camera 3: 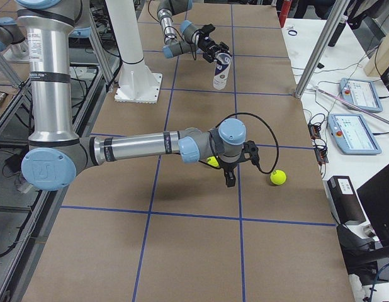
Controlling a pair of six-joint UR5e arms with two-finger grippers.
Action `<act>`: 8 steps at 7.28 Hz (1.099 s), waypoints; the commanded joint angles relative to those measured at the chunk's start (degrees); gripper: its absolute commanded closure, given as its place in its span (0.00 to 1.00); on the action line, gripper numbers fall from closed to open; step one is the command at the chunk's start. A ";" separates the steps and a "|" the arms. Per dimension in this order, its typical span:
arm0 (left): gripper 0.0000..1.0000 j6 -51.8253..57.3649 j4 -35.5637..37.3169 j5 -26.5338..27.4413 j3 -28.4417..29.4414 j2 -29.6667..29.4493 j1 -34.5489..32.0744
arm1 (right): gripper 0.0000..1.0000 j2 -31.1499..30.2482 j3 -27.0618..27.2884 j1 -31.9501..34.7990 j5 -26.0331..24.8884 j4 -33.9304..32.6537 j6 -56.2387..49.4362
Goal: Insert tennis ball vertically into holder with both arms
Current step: 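Lift and rotate the clear holder upright with the left gripper, opening up, then hold the holder upright with left gripper while right gripper reaches for a ball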
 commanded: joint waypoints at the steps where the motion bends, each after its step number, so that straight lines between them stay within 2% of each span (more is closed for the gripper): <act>1: 0.24 0.01 -3.90 1.92 4.09 0.04 0.46 | 0.00 0.71 0.34 -2.54 -0.12 0.75 3.26; 4: 0.26 -0.08 -4.87 1.92 6.04 -0.13 0.90 | 0.00 0.45 1.66 -7.55 -0.56 6.62 13.64; 8: 0.20 -0.17 -6.89 2.19 5.96 -0.22 1.87 | 0.00 0.45 1.66 -11.59 -3.88 6.64 13.75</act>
